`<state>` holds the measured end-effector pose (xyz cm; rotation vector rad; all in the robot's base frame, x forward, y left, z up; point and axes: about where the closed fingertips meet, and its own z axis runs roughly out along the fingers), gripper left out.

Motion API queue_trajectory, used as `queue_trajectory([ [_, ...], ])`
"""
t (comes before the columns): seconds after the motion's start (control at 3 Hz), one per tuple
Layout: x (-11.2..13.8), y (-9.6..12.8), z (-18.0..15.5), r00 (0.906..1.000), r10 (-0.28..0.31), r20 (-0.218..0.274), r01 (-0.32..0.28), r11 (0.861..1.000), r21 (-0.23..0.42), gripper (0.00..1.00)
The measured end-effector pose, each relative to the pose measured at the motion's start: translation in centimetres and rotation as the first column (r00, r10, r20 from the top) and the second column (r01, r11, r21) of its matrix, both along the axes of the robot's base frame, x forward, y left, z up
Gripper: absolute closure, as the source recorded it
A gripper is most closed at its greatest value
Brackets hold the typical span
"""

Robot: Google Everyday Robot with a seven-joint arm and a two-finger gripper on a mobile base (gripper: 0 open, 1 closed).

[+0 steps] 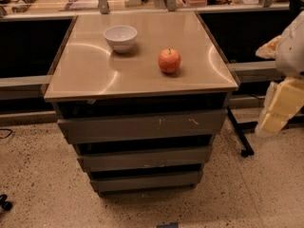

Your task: Open middle drawer

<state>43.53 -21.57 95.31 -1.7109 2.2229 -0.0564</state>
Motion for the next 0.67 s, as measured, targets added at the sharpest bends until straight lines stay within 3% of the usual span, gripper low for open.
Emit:
queue_trajectory([
  [0.33, -0.9, 1.7, -7.2, 0.9989, 0.036, -0.030, -0.033, 0.993, 0.115, 0.00],
  [0.67, -0.4, 4.4, -16.4, 0.9955, 0.074, -0.058, -0.059, 0.972, 0.226, 0.00],
])
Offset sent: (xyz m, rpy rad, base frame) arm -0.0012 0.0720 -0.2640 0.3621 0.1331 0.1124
